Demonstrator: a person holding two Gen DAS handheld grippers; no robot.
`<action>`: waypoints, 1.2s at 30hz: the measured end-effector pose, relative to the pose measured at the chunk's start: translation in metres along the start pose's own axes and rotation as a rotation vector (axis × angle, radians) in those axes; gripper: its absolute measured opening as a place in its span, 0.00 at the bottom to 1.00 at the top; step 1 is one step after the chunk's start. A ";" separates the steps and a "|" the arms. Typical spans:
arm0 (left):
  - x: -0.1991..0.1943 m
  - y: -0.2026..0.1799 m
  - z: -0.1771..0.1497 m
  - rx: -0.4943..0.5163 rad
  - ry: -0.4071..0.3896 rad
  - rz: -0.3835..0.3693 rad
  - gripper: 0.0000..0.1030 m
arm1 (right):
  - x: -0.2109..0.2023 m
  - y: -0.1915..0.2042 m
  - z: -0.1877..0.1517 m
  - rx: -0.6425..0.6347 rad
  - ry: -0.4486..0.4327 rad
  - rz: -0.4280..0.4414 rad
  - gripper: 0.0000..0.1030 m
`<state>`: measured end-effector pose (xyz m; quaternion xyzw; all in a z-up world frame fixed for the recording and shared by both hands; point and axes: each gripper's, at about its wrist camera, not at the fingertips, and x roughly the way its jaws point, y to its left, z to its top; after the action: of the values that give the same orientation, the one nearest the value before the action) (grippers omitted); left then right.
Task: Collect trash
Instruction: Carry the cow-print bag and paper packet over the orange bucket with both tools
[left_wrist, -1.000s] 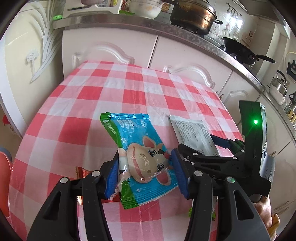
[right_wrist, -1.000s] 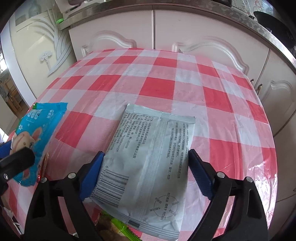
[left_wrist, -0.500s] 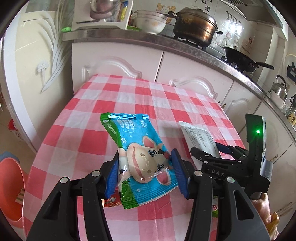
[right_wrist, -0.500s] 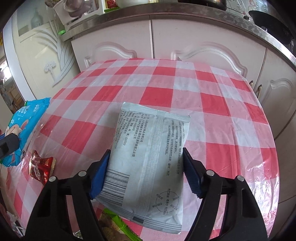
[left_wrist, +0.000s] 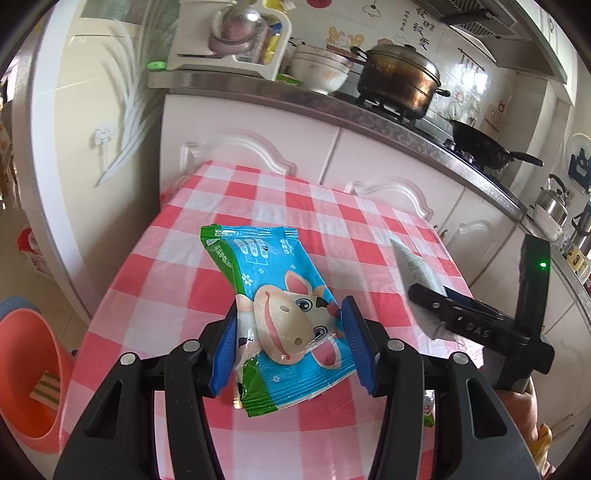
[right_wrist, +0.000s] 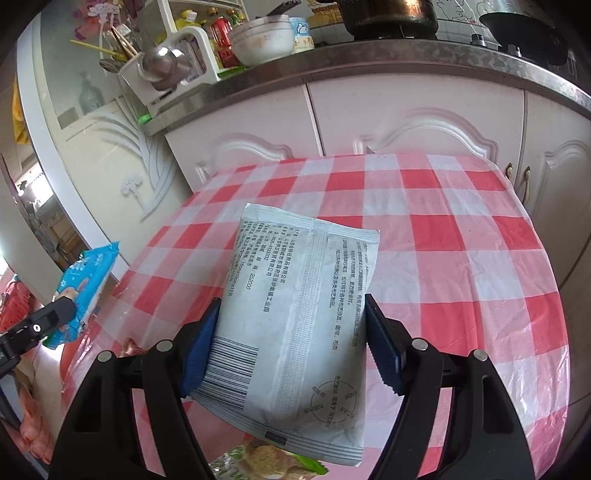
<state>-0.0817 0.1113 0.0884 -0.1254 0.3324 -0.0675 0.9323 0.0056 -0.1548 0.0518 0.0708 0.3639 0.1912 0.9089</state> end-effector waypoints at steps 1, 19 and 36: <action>-0.003 0.006 0.000 -0.007 -0.003 0.006 0.52 | -0.002 0.002 0.001 0.009 -0.004 0.020 0.72; -0.042 0.107 -0.022 -0.139 -0.025 0.119 0.52 | 0.008 0.103 -0.008 -0.084 0.054 0.212 0.72; -0.083 0.243 -0.060 -0.350 -0.040 0.287 0.52 | 0.039 0.239 -0.037 -0.306 0.183 0.337 0.72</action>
<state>-0.1732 0.3502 0.0258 -0.2381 0.3349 0.1270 0.9028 -0.0644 0.0794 0.0644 -0.0256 0.3947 0.3987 0.8274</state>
